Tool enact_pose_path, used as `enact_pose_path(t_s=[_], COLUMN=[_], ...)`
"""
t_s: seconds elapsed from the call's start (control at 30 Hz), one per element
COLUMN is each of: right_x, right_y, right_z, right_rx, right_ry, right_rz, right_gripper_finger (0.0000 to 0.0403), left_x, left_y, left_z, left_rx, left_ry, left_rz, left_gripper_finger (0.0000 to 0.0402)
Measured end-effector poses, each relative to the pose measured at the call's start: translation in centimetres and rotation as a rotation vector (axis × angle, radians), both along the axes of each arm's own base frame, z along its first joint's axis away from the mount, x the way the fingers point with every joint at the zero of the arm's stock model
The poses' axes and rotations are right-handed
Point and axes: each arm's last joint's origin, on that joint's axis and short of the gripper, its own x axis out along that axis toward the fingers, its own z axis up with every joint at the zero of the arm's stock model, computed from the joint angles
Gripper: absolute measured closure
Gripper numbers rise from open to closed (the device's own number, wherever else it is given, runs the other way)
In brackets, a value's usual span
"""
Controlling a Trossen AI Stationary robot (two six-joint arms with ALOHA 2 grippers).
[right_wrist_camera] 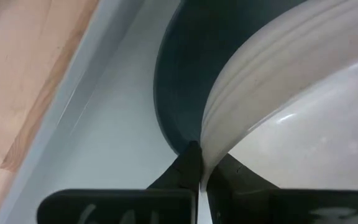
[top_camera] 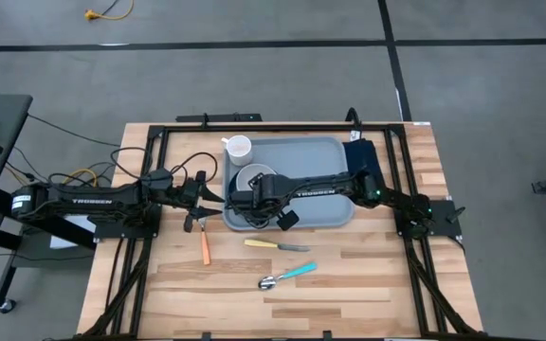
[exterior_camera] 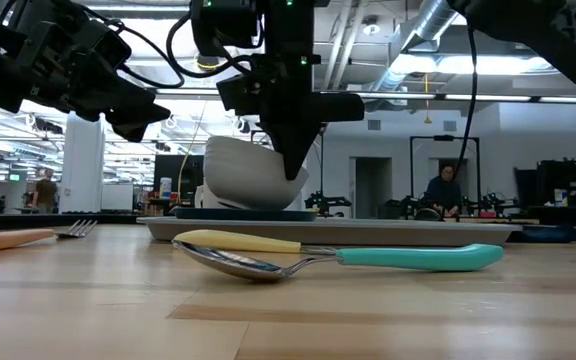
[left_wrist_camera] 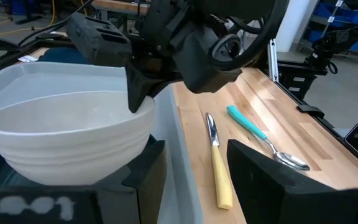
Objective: Set up tray
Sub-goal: Put the white bowl on top of the black plate on the gray tray
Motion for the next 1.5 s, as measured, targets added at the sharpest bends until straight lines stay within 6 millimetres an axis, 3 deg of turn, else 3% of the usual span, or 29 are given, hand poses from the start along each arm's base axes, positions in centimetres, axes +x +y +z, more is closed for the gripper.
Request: enact_pose_path(t_s=[1.5], right_x=[0.24], right_y=[0.00], right_z=[0.00], right_rx=[0.002], right_ry=[-0.026], right_rz=[-0.001], right_gripper_finger=[0.0339], left_x=[-0.02], left_y=[0.00], left_z=[-0.12], left_rx=[-0.003], left_ry=[0.011], left_rz=[0.000], left_gripper_finger=[0.0242])
